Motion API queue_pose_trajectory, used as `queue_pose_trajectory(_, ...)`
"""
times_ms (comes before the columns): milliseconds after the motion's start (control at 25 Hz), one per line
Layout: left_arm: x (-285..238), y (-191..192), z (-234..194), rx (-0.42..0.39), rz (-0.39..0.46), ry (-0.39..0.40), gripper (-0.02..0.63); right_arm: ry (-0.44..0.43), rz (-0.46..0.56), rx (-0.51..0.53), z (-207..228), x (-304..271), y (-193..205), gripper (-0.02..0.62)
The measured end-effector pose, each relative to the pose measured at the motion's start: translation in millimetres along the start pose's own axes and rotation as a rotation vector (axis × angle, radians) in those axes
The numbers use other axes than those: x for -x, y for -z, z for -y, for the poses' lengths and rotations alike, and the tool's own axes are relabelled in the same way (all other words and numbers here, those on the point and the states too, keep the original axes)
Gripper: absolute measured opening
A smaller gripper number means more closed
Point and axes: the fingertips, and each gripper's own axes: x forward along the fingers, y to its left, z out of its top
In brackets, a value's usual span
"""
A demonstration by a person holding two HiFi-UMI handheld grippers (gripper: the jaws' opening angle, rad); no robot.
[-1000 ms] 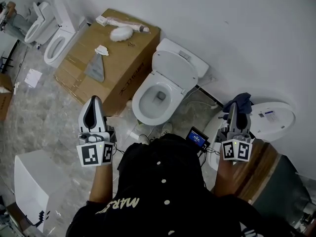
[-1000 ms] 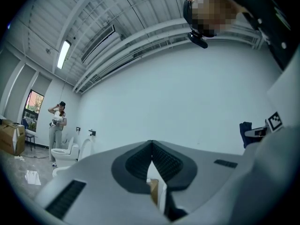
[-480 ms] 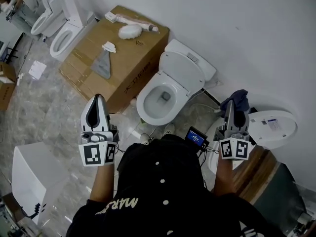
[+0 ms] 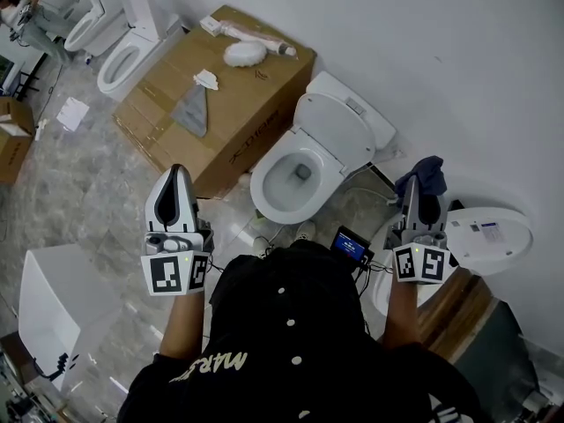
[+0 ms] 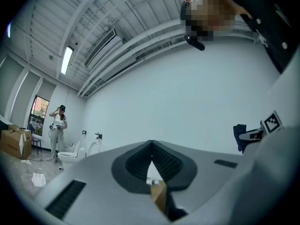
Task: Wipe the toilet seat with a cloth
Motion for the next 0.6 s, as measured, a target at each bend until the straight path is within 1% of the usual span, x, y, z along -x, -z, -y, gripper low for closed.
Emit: queue_pose_trajectory(600,-4.2,-1.7,-7.3,0.002,0.012,-0.004,0.011,-0.030,0.014,0.025,-12.2,-17.4,-6.5,0.083)
